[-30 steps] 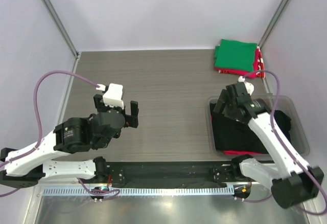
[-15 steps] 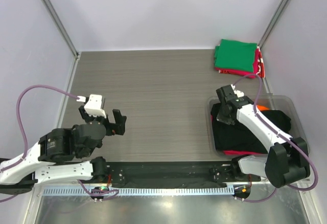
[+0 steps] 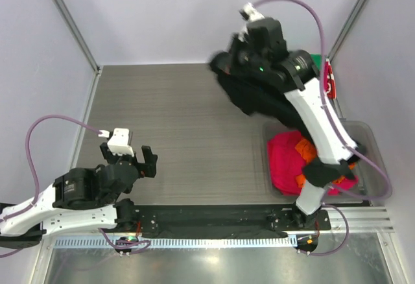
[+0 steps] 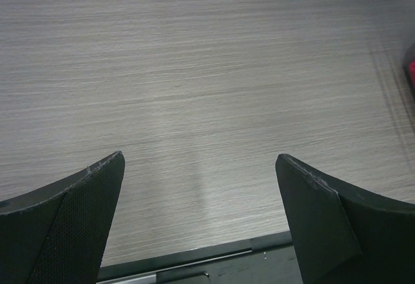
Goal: Fold and stack the t-shirts
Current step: Grab the tshirt from the pile, then move the tshirt to the center of the board, then flatten the tshirt out
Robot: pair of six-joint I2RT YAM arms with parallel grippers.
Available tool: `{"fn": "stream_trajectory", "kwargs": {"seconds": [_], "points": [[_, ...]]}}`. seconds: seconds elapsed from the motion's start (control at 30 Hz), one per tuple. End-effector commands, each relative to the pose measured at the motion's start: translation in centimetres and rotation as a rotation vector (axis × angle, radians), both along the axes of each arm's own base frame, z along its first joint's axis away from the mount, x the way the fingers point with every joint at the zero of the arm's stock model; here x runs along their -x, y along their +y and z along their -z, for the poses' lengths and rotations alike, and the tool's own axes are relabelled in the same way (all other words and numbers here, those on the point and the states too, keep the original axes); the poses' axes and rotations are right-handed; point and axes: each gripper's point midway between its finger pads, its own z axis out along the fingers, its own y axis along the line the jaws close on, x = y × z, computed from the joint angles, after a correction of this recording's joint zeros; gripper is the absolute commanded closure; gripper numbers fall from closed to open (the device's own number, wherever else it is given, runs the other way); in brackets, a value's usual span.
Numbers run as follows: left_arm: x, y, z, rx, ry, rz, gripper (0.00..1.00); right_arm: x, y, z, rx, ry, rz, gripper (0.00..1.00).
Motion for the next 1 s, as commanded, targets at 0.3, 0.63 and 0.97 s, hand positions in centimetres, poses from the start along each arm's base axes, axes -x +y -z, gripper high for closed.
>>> {"fn": "stream_trajectory", "kwargs": {"seconds": [0.3, 0.63, 0.97], "points": [[-0.3, 2.0, -1.1, 0.103, -0.050, -0.086, 0.00, 6.4, 0.4, -9.8, -0.298, -0.388, -0.128, 0.99], [-0.3, 1.5, -0.6, 0.083, -0.031, -0.085, 0.00, 8.8, -18.4, 20.9, 0.051, 0.230, 0.600, 0.00], [-0.6, 0.1, 0.8, 0.006, 0.018, -0.124, 0.00, 11.1, -3.8, 20.4, 0.123, 0.265, 0.057, 0.00]]}}
